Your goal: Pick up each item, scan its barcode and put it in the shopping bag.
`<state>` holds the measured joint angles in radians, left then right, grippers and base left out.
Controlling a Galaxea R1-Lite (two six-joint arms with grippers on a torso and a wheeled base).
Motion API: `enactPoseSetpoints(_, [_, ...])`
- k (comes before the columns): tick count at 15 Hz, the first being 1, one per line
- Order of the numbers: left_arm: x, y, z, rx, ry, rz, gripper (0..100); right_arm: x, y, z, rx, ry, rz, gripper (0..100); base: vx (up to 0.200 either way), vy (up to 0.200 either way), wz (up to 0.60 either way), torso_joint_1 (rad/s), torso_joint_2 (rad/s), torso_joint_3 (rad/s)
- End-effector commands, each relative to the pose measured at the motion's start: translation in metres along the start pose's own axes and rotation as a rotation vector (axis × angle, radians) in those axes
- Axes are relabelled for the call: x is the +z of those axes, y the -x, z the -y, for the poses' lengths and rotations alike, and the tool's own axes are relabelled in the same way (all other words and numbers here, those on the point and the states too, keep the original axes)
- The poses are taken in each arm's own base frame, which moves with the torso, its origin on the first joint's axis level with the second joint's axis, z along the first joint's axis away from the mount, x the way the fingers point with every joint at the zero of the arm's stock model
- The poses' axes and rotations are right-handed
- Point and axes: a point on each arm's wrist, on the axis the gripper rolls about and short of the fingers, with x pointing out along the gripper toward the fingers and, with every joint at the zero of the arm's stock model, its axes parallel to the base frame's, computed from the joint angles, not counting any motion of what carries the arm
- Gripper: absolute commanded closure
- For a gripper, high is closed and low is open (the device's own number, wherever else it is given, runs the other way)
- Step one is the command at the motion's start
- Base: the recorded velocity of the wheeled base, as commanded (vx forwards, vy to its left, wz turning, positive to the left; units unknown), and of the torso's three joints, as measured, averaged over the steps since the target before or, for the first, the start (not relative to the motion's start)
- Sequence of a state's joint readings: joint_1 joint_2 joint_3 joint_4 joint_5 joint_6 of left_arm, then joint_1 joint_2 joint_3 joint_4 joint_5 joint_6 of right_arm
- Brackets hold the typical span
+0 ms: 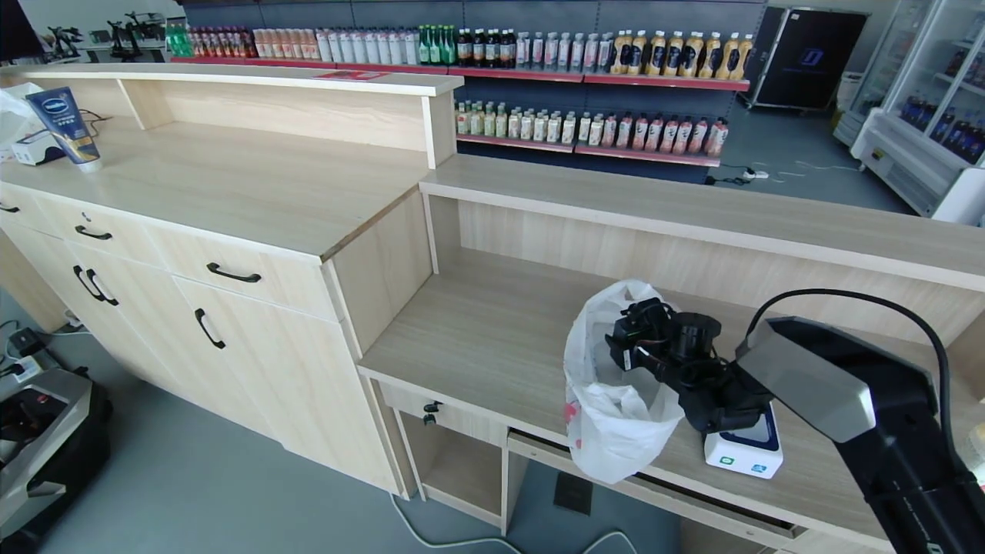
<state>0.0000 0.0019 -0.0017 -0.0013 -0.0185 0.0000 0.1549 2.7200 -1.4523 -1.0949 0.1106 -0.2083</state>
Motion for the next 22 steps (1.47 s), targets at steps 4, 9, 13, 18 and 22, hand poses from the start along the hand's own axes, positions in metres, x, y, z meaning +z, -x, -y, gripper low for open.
enactPoseSetpoints(4, [0.000, 0.000, 0.000, 0.000, 0.000, 0.000, 0, -0.009, -0.006, -0.004, 0.014, -0.001, -0.015, 100, 0.000, 0.000, 0.00, 0.000, 0.00, 0.000])
enactPoseSetpoints(9, [0.000, 0.000, 0.000, 0.000, 0.000, 0.000, 0, -0.001, -0.011, -0.006, 0.036, -0.001, -0.009, 0, 0.000, 0.000, 0.00, 0.000, 0.00, 0.000])
enactPoseSetpoints(13, [0.000, 0.000, 0.000, 0.000, 0.000, 0.000, 0, 0.022, -0.009, 0.001, 0.038, 0.003, 0.043, 0, 0.000, 0.000, 0.00, 0.000, 0.00, 0.000])
enactPoseSetpoints(18, [0.000, 0.000, 0.000, 0.000, 0.000, 0.000, 0, 0.152, 0.086, 0.033, -0.017, 0.018, 0.133, 0, 0.000, 0.000, 0.00, 0.000, 0.00, 0.000])
enactPoseSetpoints(22, [0.000, 0.000, 0.000, 0.000, 0.000, 0.000, 0, 0.176, 0.219, 0.071, -0.173, 0.115, 0.072, 0, 0.000, 0.000, 0.00, 0.000, 0.00, 0.000])
